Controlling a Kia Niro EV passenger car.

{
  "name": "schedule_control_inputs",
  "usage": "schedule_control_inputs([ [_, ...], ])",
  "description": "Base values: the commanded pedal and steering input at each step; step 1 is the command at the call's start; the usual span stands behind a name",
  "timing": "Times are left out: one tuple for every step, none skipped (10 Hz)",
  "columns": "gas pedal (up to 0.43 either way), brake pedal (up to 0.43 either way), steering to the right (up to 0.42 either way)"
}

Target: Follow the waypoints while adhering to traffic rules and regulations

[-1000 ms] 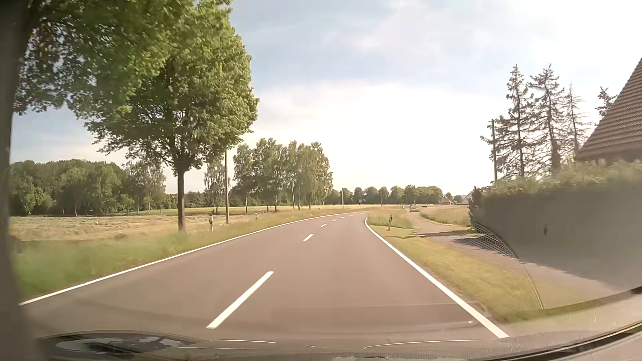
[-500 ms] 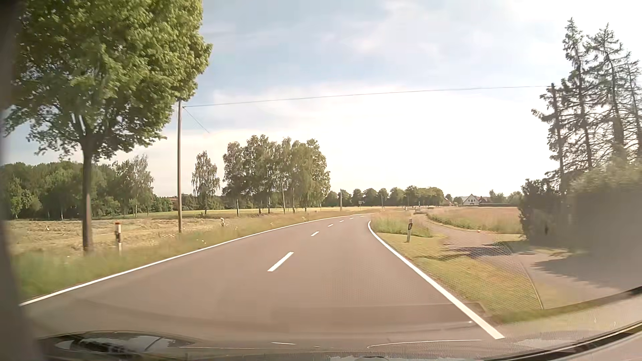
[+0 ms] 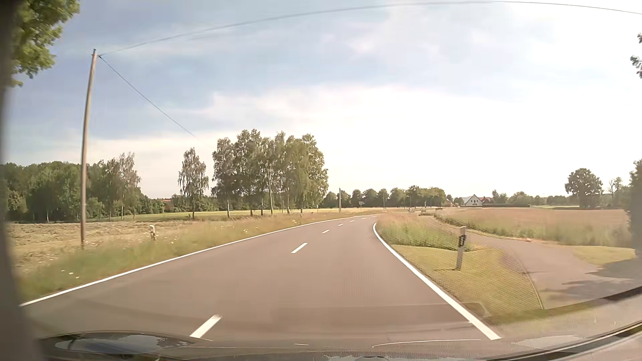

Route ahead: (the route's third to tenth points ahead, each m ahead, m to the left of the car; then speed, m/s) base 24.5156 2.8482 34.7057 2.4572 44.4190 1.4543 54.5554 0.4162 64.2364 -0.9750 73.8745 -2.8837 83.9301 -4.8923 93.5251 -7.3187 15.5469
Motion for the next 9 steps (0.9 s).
schedule_control_inputs([
  [0.157, 0.0, 0.002],
  [0.157, 0.0, 0.003],
  [0.157, 0.0, 0.003],
  [0.157, 0.0, 0.003],
  [0.157, 0.0, 0.004],
  [0.157, 0.0, 0.004],
  [0.157, 0.0, 0.004],
  [0.157, 0.0, 0.004],
  [0.157, 0.0, 0.004],
])
